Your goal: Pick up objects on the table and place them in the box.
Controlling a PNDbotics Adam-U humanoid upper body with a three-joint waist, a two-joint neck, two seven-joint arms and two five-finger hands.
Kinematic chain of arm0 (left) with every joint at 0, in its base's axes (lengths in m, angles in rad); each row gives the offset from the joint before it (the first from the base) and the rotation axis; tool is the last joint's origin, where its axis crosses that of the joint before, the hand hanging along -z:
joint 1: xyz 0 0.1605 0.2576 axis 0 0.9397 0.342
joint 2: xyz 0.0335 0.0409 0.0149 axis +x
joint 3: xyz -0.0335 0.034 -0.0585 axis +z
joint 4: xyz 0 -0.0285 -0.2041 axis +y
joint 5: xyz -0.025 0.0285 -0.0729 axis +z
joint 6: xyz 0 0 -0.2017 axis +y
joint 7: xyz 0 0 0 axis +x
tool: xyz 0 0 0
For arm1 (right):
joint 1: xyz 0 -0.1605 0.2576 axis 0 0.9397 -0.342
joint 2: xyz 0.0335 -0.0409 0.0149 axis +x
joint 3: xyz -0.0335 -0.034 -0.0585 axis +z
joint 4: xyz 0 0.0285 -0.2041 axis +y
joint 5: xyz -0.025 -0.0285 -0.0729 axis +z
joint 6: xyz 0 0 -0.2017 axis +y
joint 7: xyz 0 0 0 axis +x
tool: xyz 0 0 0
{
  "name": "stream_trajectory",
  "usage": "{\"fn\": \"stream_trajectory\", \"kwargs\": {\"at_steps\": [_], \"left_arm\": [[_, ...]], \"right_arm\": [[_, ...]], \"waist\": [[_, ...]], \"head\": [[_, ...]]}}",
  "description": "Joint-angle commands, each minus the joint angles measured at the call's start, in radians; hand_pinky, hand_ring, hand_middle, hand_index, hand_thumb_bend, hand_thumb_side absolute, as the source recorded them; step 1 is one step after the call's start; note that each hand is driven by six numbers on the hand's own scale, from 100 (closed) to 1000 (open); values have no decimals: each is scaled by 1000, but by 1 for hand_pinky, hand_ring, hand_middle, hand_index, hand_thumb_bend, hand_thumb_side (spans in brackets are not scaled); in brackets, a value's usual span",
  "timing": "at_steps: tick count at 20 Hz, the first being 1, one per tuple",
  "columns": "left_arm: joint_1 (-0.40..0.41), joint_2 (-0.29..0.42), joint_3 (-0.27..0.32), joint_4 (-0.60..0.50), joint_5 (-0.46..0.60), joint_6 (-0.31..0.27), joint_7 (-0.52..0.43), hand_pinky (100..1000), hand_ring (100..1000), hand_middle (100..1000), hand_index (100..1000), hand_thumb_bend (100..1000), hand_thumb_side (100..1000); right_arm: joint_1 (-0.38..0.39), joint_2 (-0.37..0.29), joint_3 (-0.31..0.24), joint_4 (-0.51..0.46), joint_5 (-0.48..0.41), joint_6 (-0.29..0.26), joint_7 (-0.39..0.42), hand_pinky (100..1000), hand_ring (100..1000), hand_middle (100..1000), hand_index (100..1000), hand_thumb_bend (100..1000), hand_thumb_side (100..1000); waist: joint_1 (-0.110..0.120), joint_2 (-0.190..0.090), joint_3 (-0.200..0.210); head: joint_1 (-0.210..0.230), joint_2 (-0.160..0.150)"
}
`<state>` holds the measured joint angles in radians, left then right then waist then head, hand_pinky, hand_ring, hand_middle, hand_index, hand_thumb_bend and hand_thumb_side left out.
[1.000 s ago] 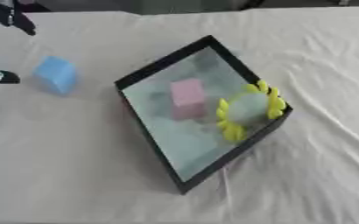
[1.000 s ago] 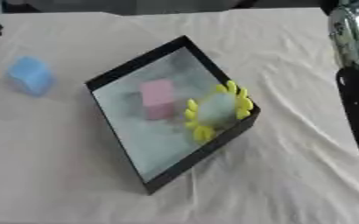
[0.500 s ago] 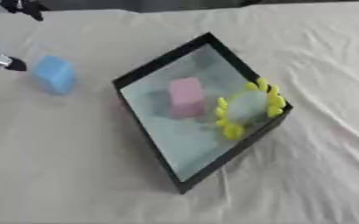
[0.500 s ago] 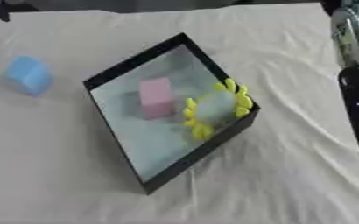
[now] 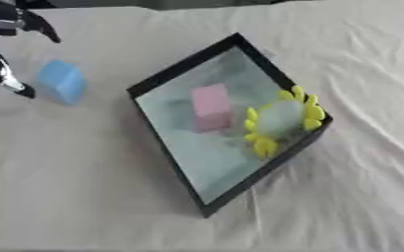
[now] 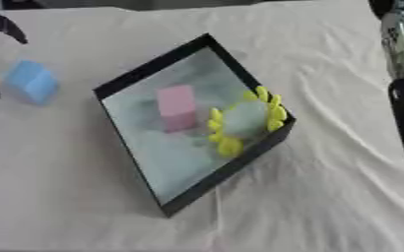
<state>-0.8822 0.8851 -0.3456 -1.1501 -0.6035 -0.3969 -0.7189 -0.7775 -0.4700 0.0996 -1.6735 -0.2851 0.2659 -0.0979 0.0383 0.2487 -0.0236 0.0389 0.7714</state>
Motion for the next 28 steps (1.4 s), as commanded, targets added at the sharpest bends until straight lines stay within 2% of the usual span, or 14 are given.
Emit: {"fn": "stream_trajectory", "kwargs": {"at_steps": [1, 4, 5, 6, 17, 24, 28], "left_arm": [[-25, 17, 7, 3, -11, -217, -188, 898, 936, 872, 902, 685, 267], [-30, 12, 6, 7, -17, -227, -188, 898, 937, 874, 902, 686, 264], [-32, 10, 6, 9, -18, -229, -188, 898, 936, 873, 901, 669, 292], [-33, 7, 6, 11, -16, -231, -188, 898, 935, 873, 900, 672, 266], [-31, -16, -20, 51, -11, -230, -188, 893, 926, 857, 882, 611, 282], [-28, -26, -25, 85, -10, -230, -188, 879, 912, 832, 861, 529, 259], [-25, -29, -25, 100, -20, -226, -188, 860, 892, 794, 840, 461, 211]], "right_arm": [[-17, -8, -4, -9, 9, 3, -3, 877, 711, 599, 826, 114, 262], [-15, -5, -4, -8, 10, 4, -5, 877, 709, 597, 828, 111, 267], [-15, -3, -4, -7, 10, 5, -6, 877, 709, 597, 828, 107, 270], [-12, -4, -4, -7, 10, 6, -7, 877, 708, 596, 828, 106, 273], [-4, -6, -5, -18, 6, 22, -27, 879, 709, 597, 831, 100, 293], [0, -4, -7, -17, 5, 31, -34, 882, 710, 599, 832, 100, 306], [3, -3, -8, -16, 5, 34, -40, 882, 710, 599, 831, 100, 309]], "waist": [[2, -14, 0], [2, -12, -1], [2, -12, -2], [3, -11, -2], [7, 2, -15], [9, 6, -21], [9, 6, -22]], "head": [[7, -1], [10, -1], [10, -1], [11, -1], [15, -7], [18, -10], [20, -10]]}}
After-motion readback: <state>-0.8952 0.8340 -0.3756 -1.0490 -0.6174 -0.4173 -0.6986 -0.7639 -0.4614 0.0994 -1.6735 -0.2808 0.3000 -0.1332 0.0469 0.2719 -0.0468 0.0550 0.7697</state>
